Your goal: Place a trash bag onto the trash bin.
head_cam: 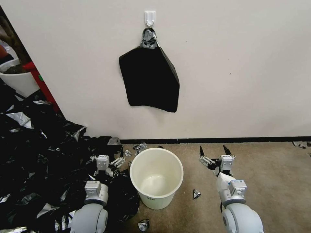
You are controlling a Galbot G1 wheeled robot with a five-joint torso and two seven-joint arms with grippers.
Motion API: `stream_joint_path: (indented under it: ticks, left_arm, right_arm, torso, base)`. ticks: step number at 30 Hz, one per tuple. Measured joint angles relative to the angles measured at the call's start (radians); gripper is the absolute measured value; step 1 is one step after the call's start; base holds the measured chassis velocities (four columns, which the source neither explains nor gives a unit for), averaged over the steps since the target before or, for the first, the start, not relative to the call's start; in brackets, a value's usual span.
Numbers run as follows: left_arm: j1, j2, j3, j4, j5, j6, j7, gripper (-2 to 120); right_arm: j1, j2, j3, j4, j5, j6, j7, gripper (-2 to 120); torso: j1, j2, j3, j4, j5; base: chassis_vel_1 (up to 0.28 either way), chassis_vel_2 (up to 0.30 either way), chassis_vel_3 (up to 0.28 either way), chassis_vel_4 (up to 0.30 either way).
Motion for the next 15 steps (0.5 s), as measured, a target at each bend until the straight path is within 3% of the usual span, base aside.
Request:
stream_joint_path:
  ticks: [15]
  left_arm:
    - [0.000,0.000,0.000,0.000,0.000,0.000,0.000,100]
  right_arm:
    - [0.000,0.000,0.000,0.000,0.000,0.000,0.000,100]
  torso:
    - [0.000,0.000,0.000,0.0000,0.0000]
  base:
    - [0.000,0.000,0.000,0.000]
